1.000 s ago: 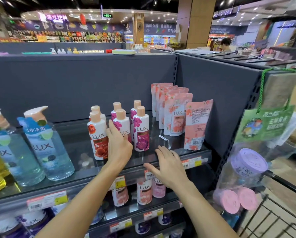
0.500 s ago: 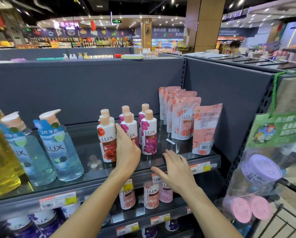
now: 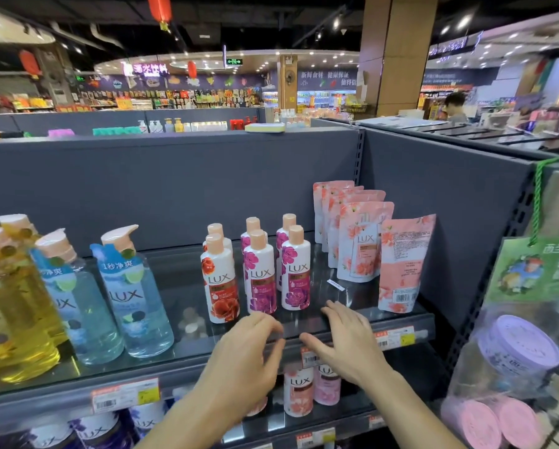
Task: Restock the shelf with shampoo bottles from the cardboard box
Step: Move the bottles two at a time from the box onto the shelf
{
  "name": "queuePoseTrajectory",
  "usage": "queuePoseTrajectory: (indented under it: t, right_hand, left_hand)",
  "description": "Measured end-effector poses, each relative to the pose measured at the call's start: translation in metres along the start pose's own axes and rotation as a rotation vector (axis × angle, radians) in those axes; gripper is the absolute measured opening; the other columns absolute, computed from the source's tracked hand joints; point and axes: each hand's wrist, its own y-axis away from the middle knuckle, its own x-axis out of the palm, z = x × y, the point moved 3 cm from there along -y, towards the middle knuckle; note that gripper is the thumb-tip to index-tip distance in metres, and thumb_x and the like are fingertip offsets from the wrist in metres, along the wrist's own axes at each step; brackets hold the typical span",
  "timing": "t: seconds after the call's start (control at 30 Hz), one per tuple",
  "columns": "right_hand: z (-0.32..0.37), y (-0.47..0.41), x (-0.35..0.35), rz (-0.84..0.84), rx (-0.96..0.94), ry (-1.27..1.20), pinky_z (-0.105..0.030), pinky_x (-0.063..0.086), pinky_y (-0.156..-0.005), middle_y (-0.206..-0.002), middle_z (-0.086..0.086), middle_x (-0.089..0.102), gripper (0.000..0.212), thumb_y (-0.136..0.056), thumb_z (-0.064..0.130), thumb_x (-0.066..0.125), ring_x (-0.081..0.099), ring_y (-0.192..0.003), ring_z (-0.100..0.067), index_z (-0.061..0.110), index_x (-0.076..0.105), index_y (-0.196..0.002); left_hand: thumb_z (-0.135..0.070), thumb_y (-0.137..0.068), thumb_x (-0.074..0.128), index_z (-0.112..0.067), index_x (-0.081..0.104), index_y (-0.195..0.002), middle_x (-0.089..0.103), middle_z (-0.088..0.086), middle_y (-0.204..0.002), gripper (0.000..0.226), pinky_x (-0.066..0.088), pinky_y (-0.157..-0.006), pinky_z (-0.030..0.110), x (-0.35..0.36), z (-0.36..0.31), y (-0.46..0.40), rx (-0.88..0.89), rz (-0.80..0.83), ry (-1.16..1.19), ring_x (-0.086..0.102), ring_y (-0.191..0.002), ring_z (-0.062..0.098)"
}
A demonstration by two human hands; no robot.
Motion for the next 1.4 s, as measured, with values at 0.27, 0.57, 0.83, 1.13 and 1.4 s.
queuePoseTrajectory:
  t: [0.27, 0.57, 0.83, 1.13, 1.4]
  right_hand:
    - [0.012, -0.033, -0.073, 0.179, 0.069, -0.161, -0.039, 0.048, -0.099, -0.137, -0.001, 0.056, 0.092, -0.076, 0.084, 0.041, 0.056, -0.118, -0.018, 0.017, 0.049, -0.138]
    - [0.056, -0.095, -0.157, -0.01, -0.082, -0.264, -0.035, 0.05, -0.09, -0.113, 0.005, 0.058, 0.068, -0.074, 0.051, 0.078, 0.058, -0.104, -0.016, 0.024, 0.05, -0.13]
    - [0.064, -0.115, -0.14, 0.123, -0.155, -0.168, -0.019, 0.045, -0.063, -0.096, 0.009, 0.062, 0.043, -0.078, 0.023, 0.08, 0.064, -0.085, -0.014, 0.029, 0.058, -0.114]
    - [0.068, -0.111, -0.141, 0.156, -0.221, -0.238, -0.038, 0.054, -0.083, -0.103, 0.004, 0.062, 0.039, -0.078, 0.017, 0.08, 0.065, -0.093, -0.018, 0.03, 0.058, -0.108]
    - [0.055, -0.112, -0.141, 0.171, -0.193, -0.295, -0.03, 0.054, -0.072, -0.097, 0.016, 0.054, 0.045, -0.084, 0.017, 0.075, 0.063, -0.093, -0.011, 0.031, 0.056, -0.122]
  left_hand:
    - [-0.024, -0.091, 0.06, -0.022, 0.069, -0.092, 0.07, -0.014, -0.081, 0.009, 0.051, -0.072, 0.019, -0.125, -0.023, -0.063, 0.132, -0.06, -0.102, 0.064, -0.074, 0.001]
    - [-0.033, -0.078, 0.077, -0.018, 0.061, -0.117, 0.065, 0.001, -0.111, 0.045, 0.055, -0.083, 0.035, -0.1, 0.013, -0.157, -0.027, 0.166, -0.204, 0.061, -0.094, 0.019]
    - [-0.025, -0.076, 0.079, -0.019, 0.06, -0.117, 0.064, 0.004, -0.11, 0.046, 0.049, -0.063, 0.032, -0.061, 0.033, -0.17, -0.111, 0.405, -0.295, 0.061, -0.093, 0.025]
    - [-0.026, -0.073, 0.082, -0.027, 0.062, -0.105, 0.062, 0.0, -0.107, 0.038, 0.052, -0.075, 0.038, -0.063, 0.038, -0.166, -0.076, 0.418, -0.236, 0.061, -0.095, 0.025]
    - [-0.024, -0.077, 0.079, -0.022, 0.059, -0.115, 0.059, 0.002, -0.112, 0.043, 0.045, -0.069, 0.033, -0.062, 0.034, -0.166, -0.116, 0.376, -0.191, 0.059, -0.093, 0.024]
